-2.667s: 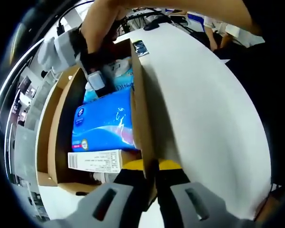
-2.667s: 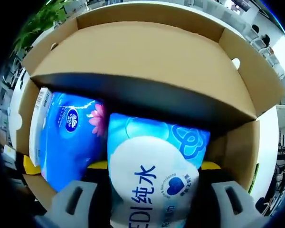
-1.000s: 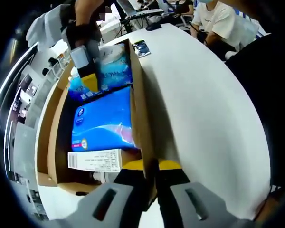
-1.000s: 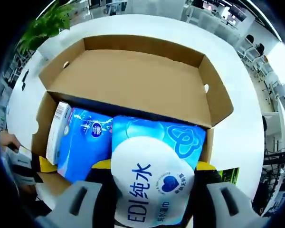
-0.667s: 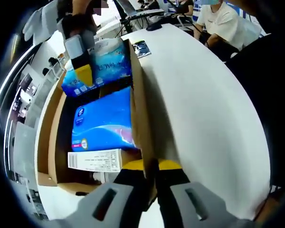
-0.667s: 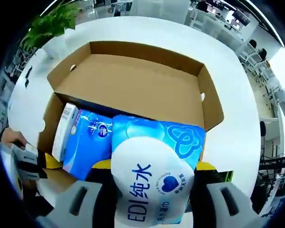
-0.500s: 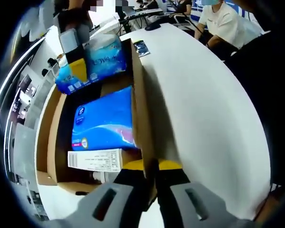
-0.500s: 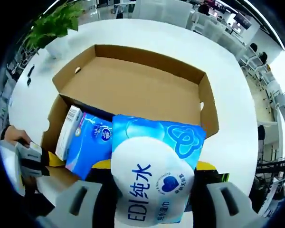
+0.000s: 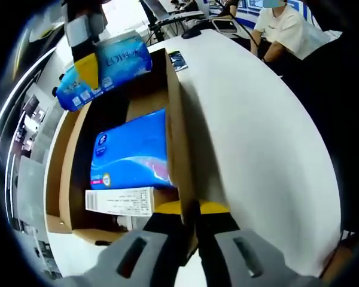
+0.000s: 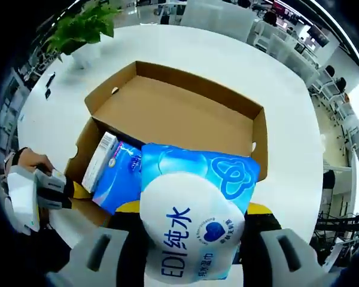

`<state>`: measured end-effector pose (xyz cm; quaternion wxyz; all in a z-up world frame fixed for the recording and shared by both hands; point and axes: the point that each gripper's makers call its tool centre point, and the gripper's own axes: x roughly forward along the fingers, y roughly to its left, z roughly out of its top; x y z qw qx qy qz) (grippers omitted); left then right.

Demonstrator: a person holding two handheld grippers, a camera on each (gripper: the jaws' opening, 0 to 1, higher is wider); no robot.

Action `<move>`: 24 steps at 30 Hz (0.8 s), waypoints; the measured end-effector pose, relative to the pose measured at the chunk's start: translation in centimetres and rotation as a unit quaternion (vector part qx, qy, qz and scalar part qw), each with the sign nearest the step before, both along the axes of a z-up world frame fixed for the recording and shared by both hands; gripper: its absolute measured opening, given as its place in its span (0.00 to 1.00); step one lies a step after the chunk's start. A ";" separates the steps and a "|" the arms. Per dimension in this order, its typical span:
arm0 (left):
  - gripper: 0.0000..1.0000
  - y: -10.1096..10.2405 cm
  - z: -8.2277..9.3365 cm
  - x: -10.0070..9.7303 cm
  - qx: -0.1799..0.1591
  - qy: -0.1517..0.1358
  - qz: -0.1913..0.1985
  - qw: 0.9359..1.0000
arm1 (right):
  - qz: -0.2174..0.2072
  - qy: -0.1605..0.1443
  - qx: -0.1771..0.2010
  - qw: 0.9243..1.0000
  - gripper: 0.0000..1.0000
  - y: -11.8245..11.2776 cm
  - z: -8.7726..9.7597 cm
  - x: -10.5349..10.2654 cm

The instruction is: Operate the shoe box by opening the lid, removing the specified soft item, and placing it in the target area until the item is outside and the box remains undamaged.

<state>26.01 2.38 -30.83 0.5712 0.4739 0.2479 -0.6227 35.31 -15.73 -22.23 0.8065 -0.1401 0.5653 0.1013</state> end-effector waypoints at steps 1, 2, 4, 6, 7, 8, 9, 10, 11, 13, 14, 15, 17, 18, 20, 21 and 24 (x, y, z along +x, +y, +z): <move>0.05 0.0 0.0 0.0 0.000 0.000 0.000 1.000 | 0.003 0.002 -0.001 1.000 0.61 0.0 0.0 -0.1; 0.05 0.0 0.0 0.0 0.000 0.000 0.000 1.000 | 0.006 0.004 -0.003 1.000 0.61 0.0 0.1 -0.2; 0.05 0.0 0.0 0.0 0.000 0.000 0.000 1.000 | 0.010 0.006 -0.002 1.000 0.61 -0.1 0.3 -0.5; 0.05 0.0 -0.1 -0.1 0.000 0.000 0.000 1.000 | 0.017 0.005 -0.001 1.000 0.61 -0.1 0.6 -0.8; 0.05 0.1 -0.1 -0.1 0.000 -0.001 0.000 1.000 | 0.018 0.003 0.000 1.000 0.61 -0.1 0.9 -0.9; 0.05 0.1 -0.1 -0.1 0.000 0.000 0.000 1.000 | 0.021 -0.001 0.000 1.000 0.61 -0.1 1.2 -1.0; 0.05 0.1 -0.1 -0.1 -0.001 0.000 -0.001 1.000 | 0.024 -0.003 0.001 1.000 0.61 -0.1 1.4 -1.2; 0.05 0.1 -0.1 -0.1 -0.001 0.001 -0.001 1.000 | 0.025 -0.003 0.001 1.000 0.61 -0.1 1.5 -1.2; 0.05 0.1 -0.1 -0.2 -0.003 0.002 -0.001 1.000 | 0.026 -0.005 0.004 1.000 0.61 -0.2 1.7 -1.4; 0.05 0.1 -0.1 -0.2 -0.002 0.002 -0.001 1.000 | 0.027 -0.006 0.006 1.000 0.61 -0.3 1.9 -1.5; 0.05 0.1 -0.1 -0.2 -0.001 0.001 -0.001 1.000 | 0.027 -0.007 0.007 1.000 0.61 -0.3 2.0 -1.6; 0.05 0.1 -0.1 -0.2 -0.001 0.001 -0.002 1.000 | 0.027 -0.008 0.008 1.000 0.61 -0.3 2.2 -1.7; 0.05 0.1 -0.2 -0.3 0.001 0.000 -0.002 1.000 | 0.030 -0.001 0.011 0.999 0.61 -0.7 2.3 -2.3; 0.05 0.1 -0.2 -0.3 0.002 -0.001 -0.003 1.000 | 0.031 0.004 0.012 0.999 0.61 -1.1 2.4 -2.8; 0.05 0.1 -0.2 -0.3 0.002 -0.001 -0.003 1.000 | 0.030 0.004 0.005 1.000 0.61 -2.0 2.6 -3.4; 0.05 0.1 -0.2 -0.3 0.002 -0.001 -0.002 1.000 | 0.028 0.005 0.003 1.000 0.61 -2.5 2.7 -3.8; 0.05 0.0 -0.2 -0.3 0.003 -0.001 -0.003 1.000 | 0.030 0.007 -0.004 1.000 0.61 -3.7 3.1 -4.9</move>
